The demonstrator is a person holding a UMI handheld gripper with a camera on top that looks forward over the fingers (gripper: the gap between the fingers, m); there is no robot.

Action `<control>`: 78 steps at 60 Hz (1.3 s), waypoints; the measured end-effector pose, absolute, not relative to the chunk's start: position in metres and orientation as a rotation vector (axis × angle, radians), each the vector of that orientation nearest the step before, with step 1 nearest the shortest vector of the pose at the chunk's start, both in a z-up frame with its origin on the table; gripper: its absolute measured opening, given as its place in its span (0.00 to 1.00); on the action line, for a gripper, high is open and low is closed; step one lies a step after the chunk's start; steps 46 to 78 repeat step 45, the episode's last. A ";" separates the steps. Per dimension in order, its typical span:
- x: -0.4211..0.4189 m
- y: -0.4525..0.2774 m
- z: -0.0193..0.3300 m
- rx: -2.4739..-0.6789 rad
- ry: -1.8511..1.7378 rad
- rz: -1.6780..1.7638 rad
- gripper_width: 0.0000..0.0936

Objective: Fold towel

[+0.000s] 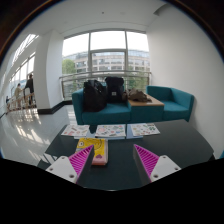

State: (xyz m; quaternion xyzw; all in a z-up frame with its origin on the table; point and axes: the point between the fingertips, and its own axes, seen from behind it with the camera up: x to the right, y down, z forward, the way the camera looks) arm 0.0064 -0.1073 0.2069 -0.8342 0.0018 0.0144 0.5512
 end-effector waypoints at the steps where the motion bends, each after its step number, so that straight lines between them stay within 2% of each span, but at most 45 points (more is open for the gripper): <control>1: 0.006 -0.113 0.207 -1.975 0.006 0.036 0.83; 11: 0.008 -0.168 0.209 -1.972 0.011 0.050 0.83; 26: -0.001 -0.213 0.215 -1.954 -0.022 0.067 0.84; 78: -0.016 -0.229 0.214 -1.959 -0.058 0.071 0.83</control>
